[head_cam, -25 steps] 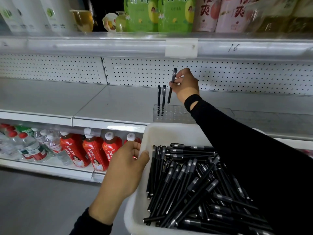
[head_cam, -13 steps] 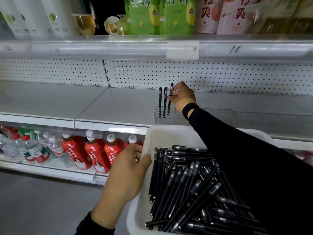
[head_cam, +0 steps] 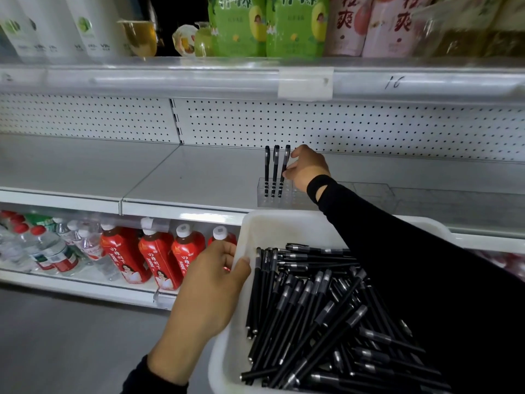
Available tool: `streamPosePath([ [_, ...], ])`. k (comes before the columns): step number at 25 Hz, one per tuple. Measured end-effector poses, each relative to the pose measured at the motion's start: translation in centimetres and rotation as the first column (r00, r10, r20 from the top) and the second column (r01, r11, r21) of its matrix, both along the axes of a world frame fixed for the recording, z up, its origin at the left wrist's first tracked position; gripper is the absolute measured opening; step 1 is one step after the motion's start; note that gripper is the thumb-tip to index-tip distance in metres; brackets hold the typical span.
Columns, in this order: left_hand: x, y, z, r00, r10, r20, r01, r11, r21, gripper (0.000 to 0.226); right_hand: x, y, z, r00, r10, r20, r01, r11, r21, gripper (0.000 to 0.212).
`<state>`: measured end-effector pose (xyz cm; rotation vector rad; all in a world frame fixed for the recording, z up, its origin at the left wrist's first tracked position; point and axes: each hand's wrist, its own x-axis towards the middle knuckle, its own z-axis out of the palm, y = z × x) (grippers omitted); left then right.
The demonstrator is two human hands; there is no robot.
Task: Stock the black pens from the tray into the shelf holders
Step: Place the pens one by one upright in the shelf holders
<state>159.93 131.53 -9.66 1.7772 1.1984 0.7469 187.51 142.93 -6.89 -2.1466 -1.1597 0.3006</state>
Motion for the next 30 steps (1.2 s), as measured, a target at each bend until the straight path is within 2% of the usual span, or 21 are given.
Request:
streamPosePath([
  [2,-0.1,0.0,0.0,1.000,-0.002,0.002,0.002,1.000,-0.002,0.006,0.0,-1.7,0.7,0.999,0.003,0.038,-0.004,0.999,0.035,0.032],
  [4,0.0,-0.1,0.1,1.000,-0.004,-0.004,0.004,1.000,0.005,0.006,-0.3,-3.8,0.8,0.979,0.038,0.201,-0.055,0.995,0.079,0.018],
  [6,0.0,-0.2,0.2,1.000,-0.002,-0.020,0.002,1.000,0.024,0.005,-1.0,-5.7,0.9,0.953,0.102,0.286,-0.135,0.986,0.101,0.022],
  [9,0.0,-0.3,0.2,1.000,-0.005,-0.021,0.005,1.000,0.022,0.005,-2.6,-8.6,2.2,0.912,0.288,0.293,-0.318,0.946,0.061,0.030],
  [10,0.0,-0.4,0.2,1.000,-0.009,-0.023,0.009,1.000,0.022,0.005,-3.3,-9.8,2.8,0.876,0.406,0.260,-0.421,0.907,0.000,0.030],
  [12,0.0,-0.4,0.2,0.999,-0.009,-0.031,0.010,0.999,0.032,0.006,-5.1,-11.8,3.8,0.756,0.640,0.137,-0.618,0.767,-0.172,0.020],
  [14,0.1,-0.4,0.3,0.999,-0.008,-0.037,0.009,0.999,0.045,0.006,-6.4,-13.0,4.1,0.634,0.771,0.060,-0.715,0.614,-0.335,0.010],
  [16,0.1,-0.4,0.4,0.999,-0.008,-0.031,0.010,0.999,0.045,0.006,-7.3,-13.4,3.3,0.527,0.848,0.054,-0.706,0.473,-0.528,0.027],
  [18,0.1,-0.5,0.5,1.000,-0.009,-0.018,0.009,1.000,0.028,0.007,-7.9,-13.5,2.0,0.469,0.881,0.058,-0.627,0.378,-0.681,0.043],
  [24,0.1,-0.5,0.4,1.000,0.003,-0.020,-0.002,1.000,0.022,0.005,-8.3,-13.6,0.8,0.469,0.882,0.054,-0.583,0.354,-0.731,0.037],
  [30,-0.1,-0.5,0.5,1.000,-0.010,-0.005,0.010,1.000,-0.014,0.005,-8.8,-13.5,0.3,0.423,0.903,0.076,-0.578,0.334,-0.745,0.033],
])
